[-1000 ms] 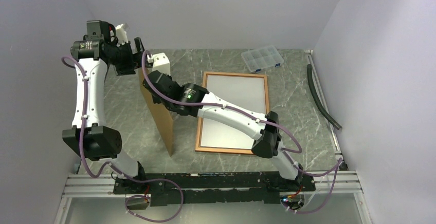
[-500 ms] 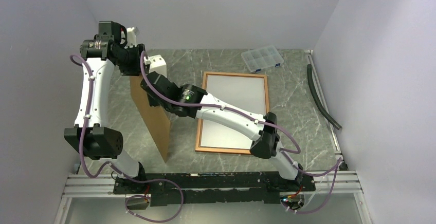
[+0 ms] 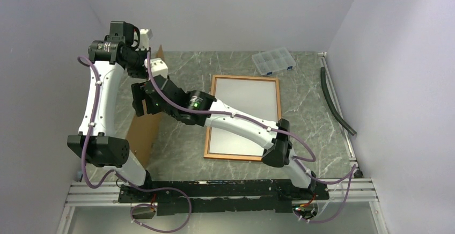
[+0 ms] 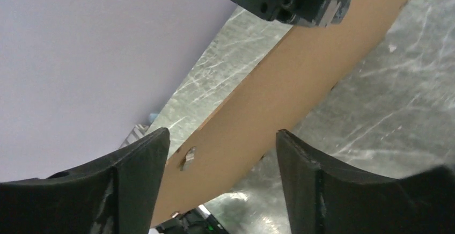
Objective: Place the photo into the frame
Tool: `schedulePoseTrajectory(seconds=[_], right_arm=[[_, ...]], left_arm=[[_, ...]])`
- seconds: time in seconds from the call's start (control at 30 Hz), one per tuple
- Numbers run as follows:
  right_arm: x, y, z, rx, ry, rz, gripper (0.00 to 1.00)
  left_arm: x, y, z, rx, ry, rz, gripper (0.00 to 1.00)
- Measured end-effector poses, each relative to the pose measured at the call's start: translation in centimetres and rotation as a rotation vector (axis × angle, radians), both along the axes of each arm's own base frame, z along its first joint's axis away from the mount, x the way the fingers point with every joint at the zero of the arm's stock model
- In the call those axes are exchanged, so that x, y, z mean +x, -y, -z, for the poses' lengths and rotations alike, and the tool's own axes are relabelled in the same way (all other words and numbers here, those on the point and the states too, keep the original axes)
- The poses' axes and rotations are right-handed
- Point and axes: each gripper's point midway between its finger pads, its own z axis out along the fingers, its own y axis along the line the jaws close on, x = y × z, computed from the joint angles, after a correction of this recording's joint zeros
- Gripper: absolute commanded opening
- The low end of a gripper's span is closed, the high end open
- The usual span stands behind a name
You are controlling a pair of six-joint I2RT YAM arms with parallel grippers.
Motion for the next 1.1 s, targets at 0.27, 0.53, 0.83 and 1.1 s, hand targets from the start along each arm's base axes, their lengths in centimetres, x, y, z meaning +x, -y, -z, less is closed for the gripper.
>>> schedulePoseTrajectory(seconds=[0.27, 0.53, 0.83, 1.1], right_arm=[[-1.4, 1.3, -2.8, 0.065, -0.008, -0.089, 1.0], [-2.1, 6.7, -5.6, 0.194, -0.058, -0.208, 1.0], [3.8, 18.9, 1.4, 0.243, -0.209, -0.048, 1.0], [2.8, 20.7, 8.9, 0.235, -0.351, -0.07, 1.0]], left_arm=[[-0.2, 0.0, -0.3, 0.019, 0.013, 0.065, 0.03], [-0.8, 1.8, -0.6, -0.042, 0.012, 0.153, 0.03], [-1.6, 3.1, -2.0, -0.094, 0.076, 0.226, 0.03], [-1.2, 4.3, -5.6, -0.141, 0.202, 0.278, 0.03]])
